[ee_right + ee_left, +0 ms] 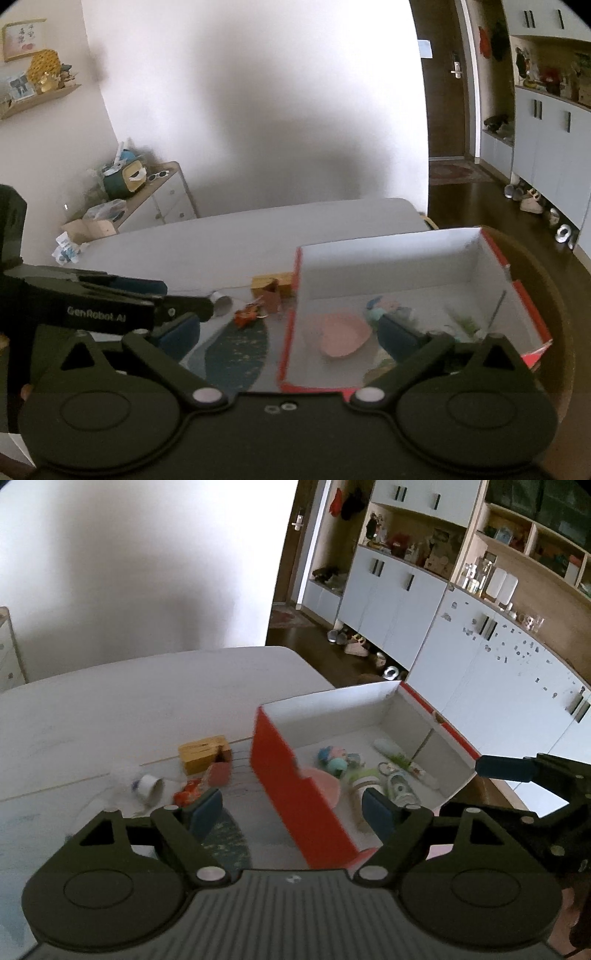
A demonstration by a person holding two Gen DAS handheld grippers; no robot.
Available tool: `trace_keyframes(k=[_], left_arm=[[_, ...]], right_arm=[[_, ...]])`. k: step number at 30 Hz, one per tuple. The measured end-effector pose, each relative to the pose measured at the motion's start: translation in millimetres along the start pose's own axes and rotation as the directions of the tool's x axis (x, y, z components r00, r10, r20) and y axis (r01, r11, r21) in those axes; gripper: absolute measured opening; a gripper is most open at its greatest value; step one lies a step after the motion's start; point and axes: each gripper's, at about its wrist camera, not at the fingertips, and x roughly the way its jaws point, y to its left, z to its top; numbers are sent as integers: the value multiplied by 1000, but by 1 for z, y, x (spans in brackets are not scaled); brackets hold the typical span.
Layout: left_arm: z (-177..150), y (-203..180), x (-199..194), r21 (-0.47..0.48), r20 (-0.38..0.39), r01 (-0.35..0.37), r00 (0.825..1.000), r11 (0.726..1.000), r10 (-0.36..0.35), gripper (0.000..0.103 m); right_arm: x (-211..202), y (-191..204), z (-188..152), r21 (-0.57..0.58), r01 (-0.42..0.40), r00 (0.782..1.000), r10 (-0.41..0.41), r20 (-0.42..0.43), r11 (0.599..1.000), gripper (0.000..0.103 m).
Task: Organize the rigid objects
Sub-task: 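Withdraw both tools from the box back toward the pile, then move the right tool toward the orange toy while the left tool approaches the white cup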
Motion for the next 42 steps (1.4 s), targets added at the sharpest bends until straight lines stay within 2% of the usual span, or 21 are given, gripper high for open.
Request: trace_keyframes(k=[3, 5, 6, 7, 16, 20, 24, 35, 42], left_arm=[[-3, 19, -8, -20, 9, 7, 1000, 1000, -6, 85], [-5, 32, -13, -28, 17, 4, 1000, 1000, -4, 93], [-5, 38, -15, -28, 17, -2, 1000, 1000, 3, 101], [-6, 44, -17, -28, 19, -7, 1000, 1000, 8, 103], [-17, 102, -21, -72, 36, -64, 997, 995, 67, 103], [-19, 121, -11, -103, 37, -85, 995, 991, 89, 103], [-23, 138, 6, -128, 26, -118, 992, 985, 123, 103], [-31, 162, 61, -76, 10, -195, 981, 978, 196, 103], [-31, 155, 88, -23, 18, -194, 981, 981, 194, 103]], right_arm=[[4, 17, -2, -2, -6, 1000, 6, 1, 1000, 102], [7, 27, -4, -6, -8, 1000, 8, 0, 1000, 102], [9, 32, -5, -6, -8, 1000, 8, -1, 1000, 102], [12, 38, -6, -6, -9, 1000, 9, -2, 1000, 102], [36, 73, -10, -23, -33, 999, 33, -25, 999, 103], [54, 84, -11, -63, -56, 997, 53, -48, 996, 102], [75, 87, -9, -99, -38, 998, 34, -49, 994, 102], [132, 74, 17, -99, -15, 996, 7, -88, 995, 101], [173, 71, 23, -32, 30, 992, -34, -124, 999, 95]])
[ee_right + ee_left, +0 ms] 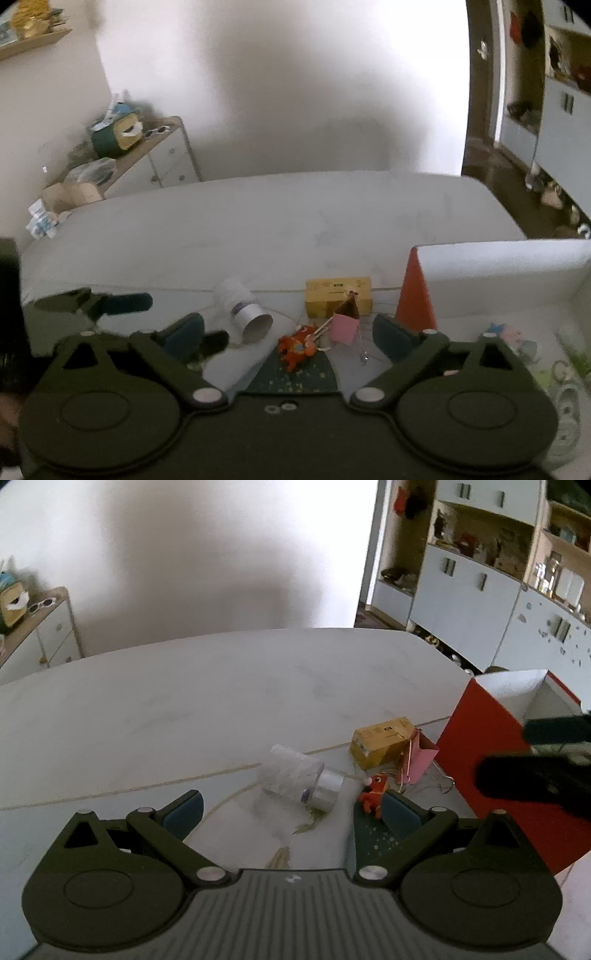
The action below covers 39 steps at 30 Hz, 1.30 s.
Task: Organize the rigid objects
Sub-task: 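Move the right tool toward the orange toy while the left tool approaches the white cup, then grasp the white silver-capped cylinder with the left tool while the right tool grasps the pink binder clip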
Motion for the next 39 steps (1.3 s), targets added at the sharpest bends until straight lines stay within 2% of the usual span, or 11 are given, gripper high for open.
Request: trace_keyframes(k=[8, 9, 14, 19, 27, 30, 32, 35, 36, 37, 39], left_arm=[[2, -8, 20, 69, 31, -14, 999, 998, 12, 103], [2, -9, 24, 76, 35, -22, 999, 997, 19, 103], [3, -6, 40, 77, 29, -23, 999, 997, 21, 103], [3, -3, 55, 74, 16, -26, 1000, 997, 25, 103], [0, 0, 68, 81, 13, -12, 1000, 997, 11, 102], [0, -1, 70, 88, 14, 3, 1000, 996, -4, 96], [0, -2, 69, 95, 15, 8, 1000, 995, -9, 92], [0, -3, 71, 106, 9, 23, 1000, 994, -24, 79], [-1, -3, 72, 109, 7, 25, 1000, 994, -26, 72], [0, -4, 72, 111, 4, 25, 1000, 993, -26, 70], [-1, -4, 72, 110, 5, 22, 1000, 994, -23, 70]], right_arm=[[33, -11, 5, 86, 38, 998, -33, -53, 996, 80], [36, -10, 5, 86, 52, 997, -48, -54, 995, 75], [48, -8, 1, 78, 113, 992, -108, -67, 991, 69], [62, -7, 3, 71, 168, 983, -162, -82, 983, 58], [77, -3, 2, 3, 196, 976, -195, -99, 981, 52], [78, -3, 3, -9, 187, 978, -187, -98, 982, 51], [78, -3, 5, -20, 187, 978, -188, -94, 982, 43], [76, -7, 7, -24, 186, 978, -187, -91, 982, 28], [77, -8, 8, -25, 187, 978, -188, -90, 982, 20], [76, -8, 8, -30, 186, 978, -188, -88, 982, 13], [76, -9, 8, -30, 174, 981, -176, -87, 984, 13]])
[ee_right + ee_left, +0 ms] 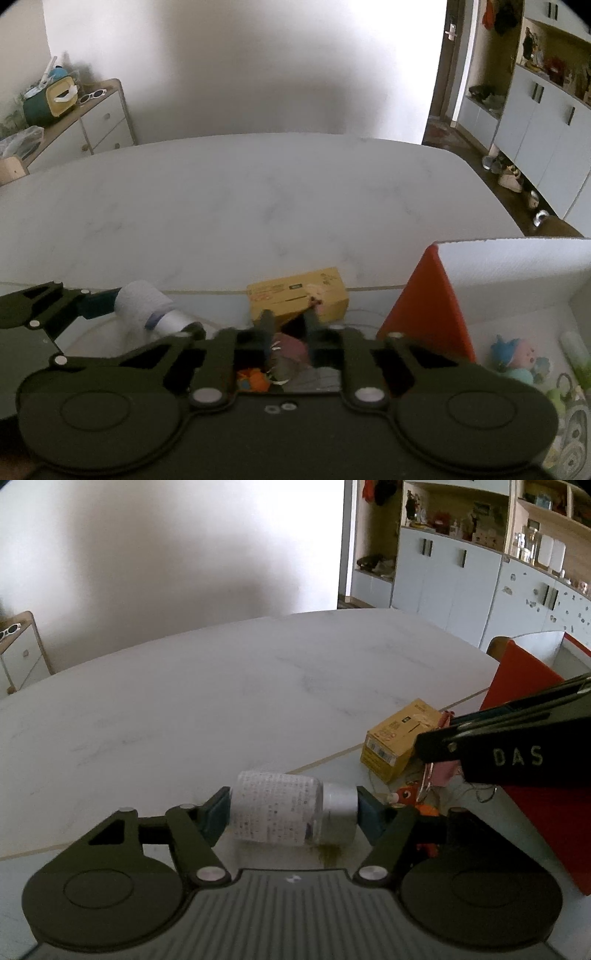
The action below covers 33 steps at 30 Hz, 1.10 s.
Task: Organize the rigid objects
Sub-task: 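Grasp the white silver-capped cylinder with the left tool while the right tool grasps the pink binder clip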
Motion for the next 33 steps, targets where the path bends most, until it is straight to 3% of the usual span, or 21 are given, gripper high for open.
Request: trace_keyframes(k=[11, 16, 27, 31, 33], left_arm=[[2, 2, -17, -26, 1, -21, 1000, 999, 21, 69], [4, 1, -33, -31, 6, -25, 1000, 999, 25, 69], [3, -6, -81, -41, 25, 2, 1000, 999, -1, 69], [1, -10, -98, -38, 36, 12, 999, 999, -11, 69], [-2, -11, -105, -41, 43, 17, 999, 999, -15, 69]], right_arm=[[-22, -8, -4, 5, -46, 998, 46, 32, 999, 11], [-41, -11, -5, 8, -60, 996, 60, 59, 998, 0], [-84, -20, -14, 20, -78, 990, 76, 115, 997, 0], [-102, -29, -25, 25, -83, 989, 79, 129, 996, 20], [-109, -34, -34, 30, -94, 989, 89, 120, 995, 24]])
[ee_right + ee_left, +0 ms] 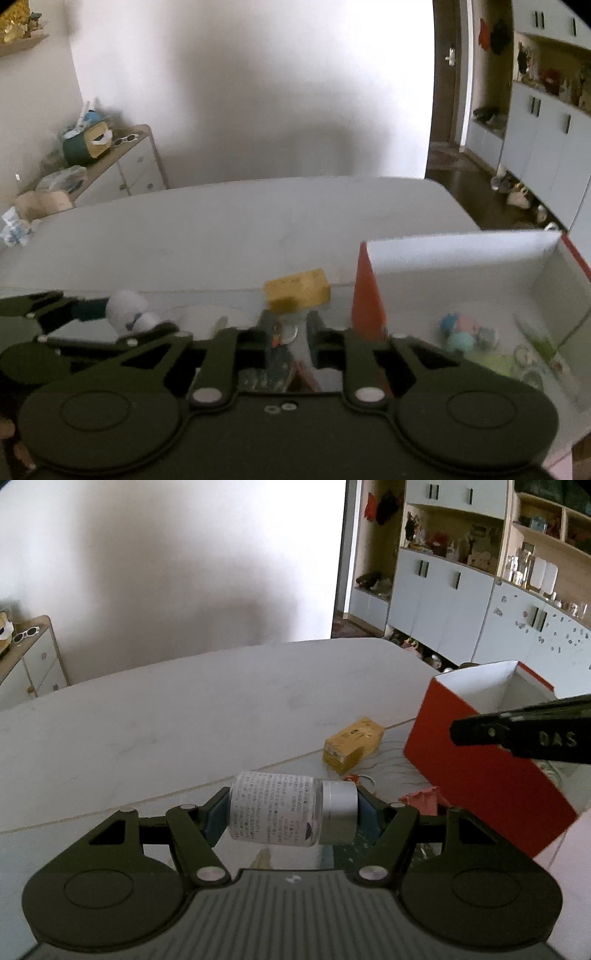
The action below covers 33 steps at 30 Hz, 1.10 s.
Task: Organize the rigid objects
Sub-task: 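Grasp the white silver-capped cylinder with the left tool while the right tool grasps the pink binder clip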
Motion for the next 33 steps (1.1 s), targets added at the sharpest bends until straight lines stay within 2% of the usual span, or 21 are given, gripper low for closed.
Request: trace_keyframes(k=[4, 7, 10, 19, 23, 27, 29, 33], left_arm=[[-5, -2, -10, -14, 2, 5, 1000, 1000, -5, 69], [-10, -2, -14, -20, 0, 7, 1000, 1000, -7, 69], [-14, -1, -16, -33, -10, 7, 1000, 999, -8, 69], [-24, 1, -16, -52, -32, 7, 999, 999, -9, 69], [-27, 3, -15, -61, -39, 3, 999, 998, -5, 69], [-28, 5, -14, -67, -42, -2, 999, 998, -1, 69], [-27, 6, -14, -71, -43, -2, 999, 997, -1, 69], [-27, 8, -12, -77, -45, -4, 999, 997, 1, 69]], right_arm=[[-4, 1, -10, -23, -12, 1000, 11, -10, 1000, 50], [1, 4, -14, -22, -12, 1000, 11, -25, 1000, 60], [12, 12, -18, -32, -10, 999, 9, -42, 999, 65], [57, 31, -20, -103, 55, 995, -63, -73, 993, 63], [75, 33, -19, -153, 75, 989, -93, -117, 985, 59], [88, 30, -24, -174, 71, 977, -103, -184, 982, 48], [93, 29, -25, -187, 71, 972, -110, -206, 980, 47], [96, 22, -24, -171, 77, 967, -115, -226, 982, 24]])
